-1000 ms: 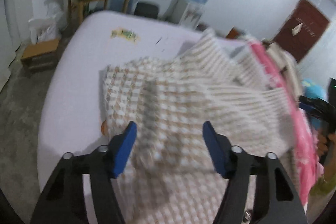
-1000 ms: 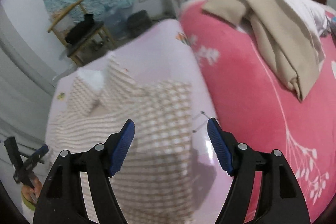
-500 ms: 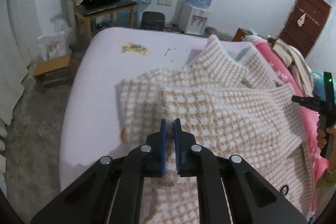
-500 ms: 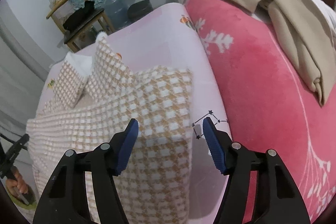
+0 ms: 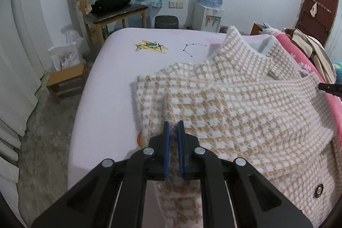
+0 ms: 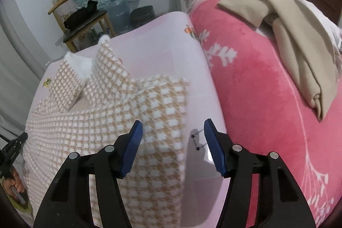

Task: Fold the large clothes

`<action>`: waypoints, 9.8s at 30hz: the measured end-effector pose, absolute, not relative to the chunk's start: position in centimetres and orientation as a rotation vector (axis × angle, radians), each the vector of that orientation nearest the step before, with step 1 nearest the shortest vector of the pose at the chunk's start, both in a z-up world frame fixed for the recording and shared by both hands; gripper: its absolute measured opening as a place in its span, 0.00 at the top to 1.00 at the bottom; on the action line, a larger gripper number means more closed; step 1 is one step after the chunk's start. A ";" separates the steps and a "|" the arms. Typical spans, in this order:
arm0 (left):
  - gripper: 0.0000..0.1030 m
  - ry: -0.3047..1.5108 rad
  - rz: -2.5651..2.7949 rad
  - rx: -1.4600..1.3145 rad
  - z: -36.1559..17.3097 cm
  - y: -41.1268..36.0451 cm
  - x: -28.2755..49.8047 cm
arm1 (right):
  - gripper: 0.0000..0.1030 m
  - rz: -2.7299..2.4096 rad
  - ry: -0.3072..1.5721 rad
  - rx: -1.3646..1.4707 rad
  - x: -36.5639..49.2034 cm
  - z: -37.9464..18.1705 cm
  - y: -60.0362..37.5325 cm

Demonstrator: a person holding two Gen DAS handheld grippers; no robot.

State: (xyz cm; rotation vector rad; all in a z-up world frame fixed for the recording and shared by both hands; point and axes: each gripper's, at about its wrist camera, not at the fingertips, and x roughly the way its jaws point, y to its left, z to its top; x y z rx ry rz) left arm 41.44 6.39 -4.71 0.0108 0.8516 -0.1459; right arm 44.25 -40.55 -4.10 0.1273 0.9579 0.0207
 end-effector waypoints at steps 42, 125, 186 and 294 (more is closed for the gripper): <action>0.79 0.902 -0.309 0.062 -3.5 3.2 38.1 | 0.74 0.217 1.032 -0.092 37.6 -5.7 -32.0; 0.05 1.077 -0.188 0.155 -7.1 -0.4 14.7 | 0.08 0.173 1.092 0.081 11.0 -9.1 -30.1; 0.56 1.078 -0.357 -0.168 -8.2 6.8 1.9 | 0.30 0.086 1.002 0.366 -1.9 -6.6 -38.5; 0.34 0.979 -0.380 -0.461 -7.8 9.3 12.3 | 0.39 0.107 0.986 0.513 4.8 -6.5 -39.8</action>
